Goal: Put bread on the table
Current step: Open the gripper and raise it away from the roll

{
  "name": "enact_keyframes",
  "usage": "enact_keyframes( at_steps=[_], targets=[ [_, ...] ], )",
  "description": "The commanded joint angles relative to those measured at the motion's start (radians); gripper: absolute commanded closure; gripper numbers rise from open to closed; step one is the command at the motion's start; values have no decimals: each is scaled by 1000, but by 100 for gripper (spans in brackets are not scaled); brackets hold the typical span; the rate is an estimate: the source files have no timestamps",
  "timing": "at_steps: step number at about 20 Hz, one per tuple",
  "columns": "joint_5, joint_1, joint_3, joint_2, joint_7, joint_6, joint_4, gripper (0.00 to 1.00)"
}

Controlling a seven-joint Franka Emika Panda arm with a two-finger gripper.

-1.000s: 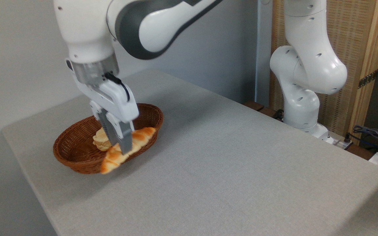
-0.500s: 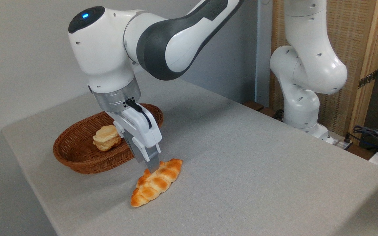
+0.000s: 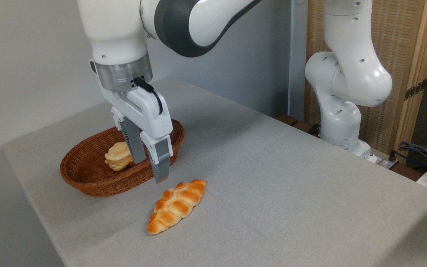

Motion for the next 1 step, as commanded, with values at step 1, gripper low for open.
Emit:
enact_keyframes(
  at_steps=[1],
  targets=[
    [16,-6,9,-2,4,12,2,0]
  ],
)
